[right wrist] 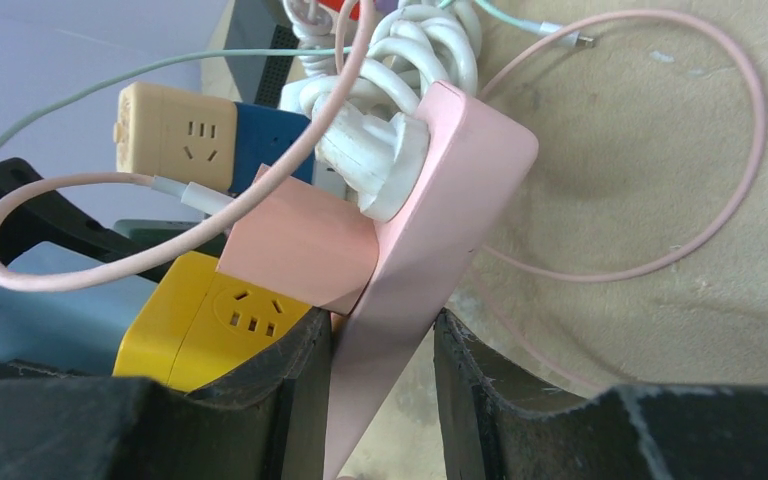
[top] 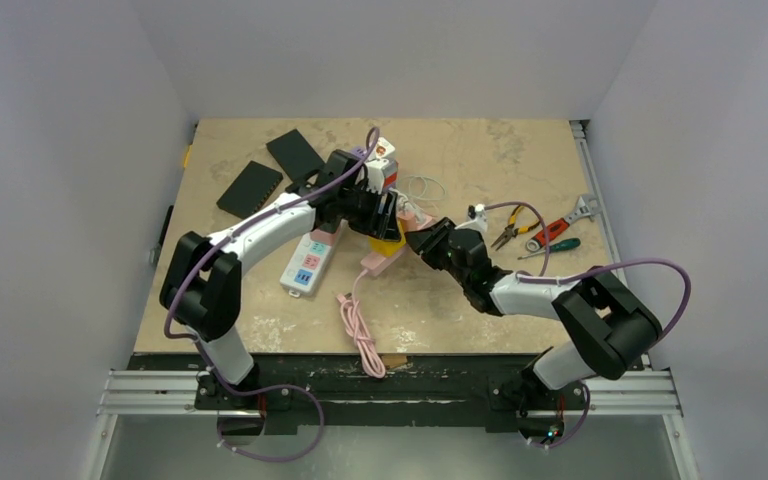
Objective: Pull the plug off the socket
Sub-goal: Remove the plug from the socket.
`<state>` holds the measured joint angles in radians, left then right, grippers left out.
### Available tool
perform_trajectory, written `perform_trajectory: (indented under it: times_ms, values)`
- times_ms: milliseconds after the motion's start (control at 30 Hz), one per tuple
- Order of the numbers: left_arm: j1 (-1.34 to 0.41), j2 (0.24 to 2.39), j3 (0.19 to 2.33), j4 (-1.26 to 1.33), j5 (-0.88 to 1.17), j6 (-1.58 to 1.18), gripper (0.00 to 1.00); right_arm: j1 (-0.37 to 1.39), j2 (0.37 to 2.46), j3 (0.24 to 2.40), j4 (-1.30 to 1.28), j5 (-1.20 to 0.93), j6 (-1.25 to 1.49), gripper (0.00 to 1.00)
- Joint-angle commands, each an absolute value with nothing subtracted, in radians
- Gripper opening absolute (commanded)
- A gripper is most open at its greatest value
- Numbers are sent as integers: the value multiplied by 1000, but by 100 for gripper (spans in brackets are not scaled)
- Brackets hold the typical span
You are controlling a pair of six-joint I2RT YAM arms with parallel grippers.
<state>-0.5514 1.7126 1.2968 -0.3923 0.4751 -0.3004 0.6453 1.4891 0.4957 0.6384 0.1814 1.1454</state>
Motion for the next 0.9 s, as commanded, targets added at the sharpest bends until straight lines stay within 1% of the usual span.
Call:
perform_trajectory:
  times_ms: [0,233,333,400,433,467,500,567,633,667,733,867]
  values:
    - [-584,1674,1467,-307,548,-358,0,682,1525,492,333,329,940,0]
    - [-586,1691,1493,-339,543,-324,0,690,1516,493,316,347,934,0]
    - [-586,1683,1449,-334,551,-322,0,692,1519,494,322,340,939,0]
    - [-586,1662,1393,-303,553,-325,0,689,1506,488,347,278,957,0]
    - [-585,1650,1369,-291,552,-327,0,685,1485,476,366,250,963,7]
    - [-582,1643,1355,-286,552,-329,0,684,1454,456,395,218,962,23]
    - [-582,1641,1349,-288,553,-329,0,684,1420,444,414,199,962,37]
    - [-580,1638,1355,-290,555,-331,0,683,1338,423,414,164,953,55]
    - [-578,1637,1368,-293,550,-331,0,684,1248,396,403,164,947,76]
    - [-577,1638,1374,-295,547,-329,0,685,1206,383,395,158,939,82]
    - [-577,1640,1383,-295,538,-331,0,684,1125,356,374,147,949,89]
    - [-577,1638,1372,-270,508,-364,0,731,1001,321,355,148,970,95]
